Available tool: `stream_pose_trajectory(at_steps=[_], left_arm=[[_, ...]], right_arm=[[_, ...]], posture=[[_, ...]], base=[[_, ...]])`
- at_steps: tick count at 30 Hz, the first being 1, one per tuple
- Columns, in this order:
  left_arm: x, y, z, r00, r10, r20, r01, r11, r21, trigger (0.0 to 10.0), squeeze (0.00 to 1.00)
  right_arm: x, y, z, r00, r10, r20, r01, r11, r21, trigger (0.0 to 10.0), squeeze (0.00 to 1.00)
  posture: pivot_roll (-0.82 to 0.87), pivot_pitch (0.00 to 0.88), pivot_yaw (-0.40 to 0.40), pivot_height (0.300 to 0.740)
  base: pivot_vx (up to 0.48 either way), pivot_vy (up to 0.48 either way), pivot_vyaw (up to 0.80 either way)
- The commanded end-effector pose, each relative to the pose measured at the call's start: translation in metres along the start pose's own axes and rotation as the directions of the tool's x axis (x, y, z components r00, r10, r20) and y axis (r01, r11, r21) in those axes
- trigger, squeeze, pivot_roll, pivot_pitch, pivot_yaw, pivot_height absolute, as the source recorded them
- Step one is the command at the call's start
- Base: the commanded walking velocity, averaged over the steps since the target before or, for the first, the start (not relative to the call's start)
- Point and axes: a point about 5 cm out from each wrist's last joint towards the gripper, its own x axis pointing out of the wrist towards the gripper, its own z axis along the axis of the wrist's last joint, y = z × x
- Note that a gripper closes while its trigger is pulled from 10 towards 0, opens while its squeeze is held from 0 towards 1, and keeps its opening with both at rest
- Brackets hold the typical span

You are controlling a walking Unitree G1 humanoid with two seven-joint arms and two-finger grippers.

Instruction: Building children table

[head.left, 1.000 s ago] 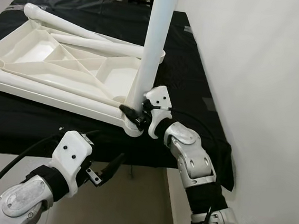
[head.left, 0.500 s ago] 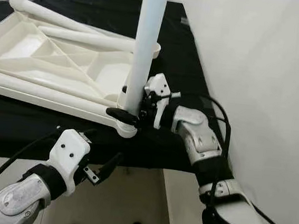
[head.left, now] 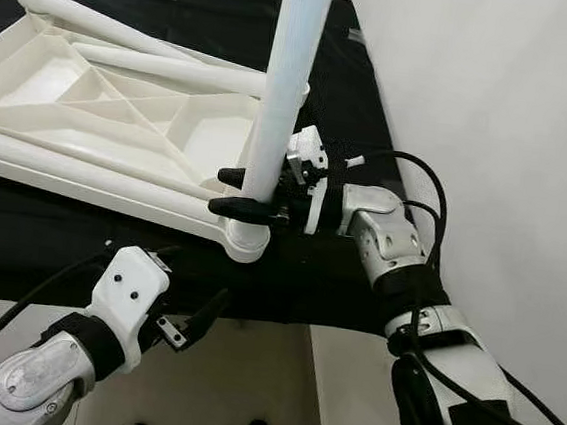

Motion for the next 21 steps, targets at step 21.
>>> stream_pose_trajectory(at_steps=[21], left_arm=[[0.002, -0.004, 0.003, 0.999, -0.039, 0.008, 0.039, 0.999, -0.019, 10.0, 0.0]], right_arm=[[-0.013, 0.039, -0.072, 0.646, -0.716, -0.263, 0.75, 0.659, 0.047, 0.0, 0.0]], posture=[[0.13, 0.255, -0.15, 0.74]], base=[[0.0, 0.0, 0.0]])
